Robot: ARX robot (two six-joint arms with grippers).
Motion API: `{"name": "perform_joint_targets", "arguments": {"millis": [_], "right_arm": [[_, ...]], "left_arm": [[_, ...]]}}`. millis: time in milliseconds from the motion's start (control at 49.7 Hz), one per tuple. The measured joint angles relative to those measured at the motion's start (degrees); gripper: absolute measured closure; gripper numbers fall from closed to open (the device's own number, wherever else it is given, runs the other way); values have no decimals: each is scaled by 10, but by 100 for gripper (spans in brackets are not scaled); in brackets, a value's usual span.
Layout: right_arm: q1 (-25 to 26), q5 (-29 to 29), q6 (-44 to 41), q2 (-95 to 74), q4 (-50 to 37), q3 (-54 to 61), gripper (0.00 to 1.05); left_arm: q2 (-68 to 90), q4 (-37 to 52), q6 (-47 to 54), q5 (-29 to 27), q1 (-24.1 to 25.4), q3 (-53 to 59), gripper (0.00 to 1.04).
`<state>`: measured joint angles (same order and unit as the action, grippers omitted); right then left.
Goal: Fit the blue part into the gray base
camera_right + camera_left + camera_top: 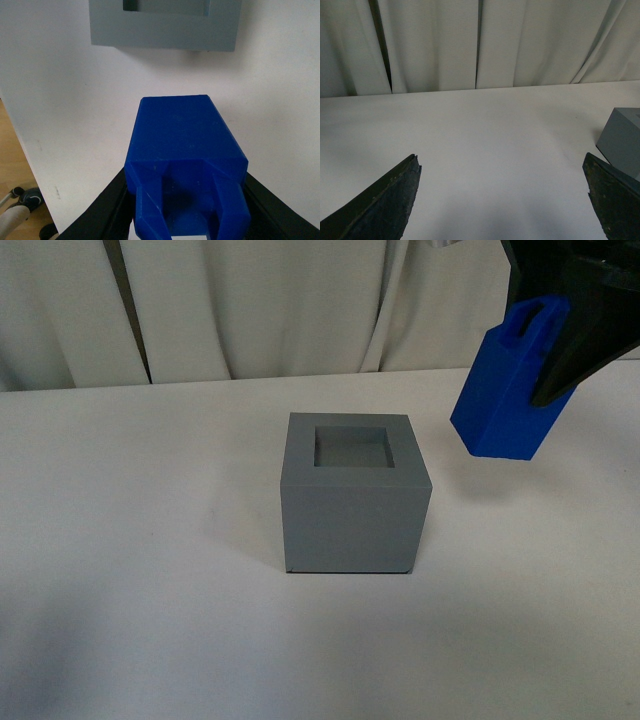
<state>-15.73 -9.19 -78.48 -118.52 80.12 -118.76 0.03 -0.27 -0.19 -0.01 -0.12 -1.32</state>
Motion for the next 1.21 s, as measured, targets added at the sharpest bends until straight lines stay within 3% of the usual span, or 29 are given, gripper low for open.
{"name": "perform_joint_targets", "arguments": {"millis": [463, 845, 1207], "right_arm": [[-99, -46, 33, 36, 0, 18, 57], [-100, -37, 41, 34, 0, 17, 57], [-110, -21, 83, -2, 1, -58, 57]], "left_arm": [[0, 0, 0, 0, 0, 0, 6], [0, 0, 0, 0, 0, 0, 6], [0, 0, 0, 0, 0, 0, 6]]}}
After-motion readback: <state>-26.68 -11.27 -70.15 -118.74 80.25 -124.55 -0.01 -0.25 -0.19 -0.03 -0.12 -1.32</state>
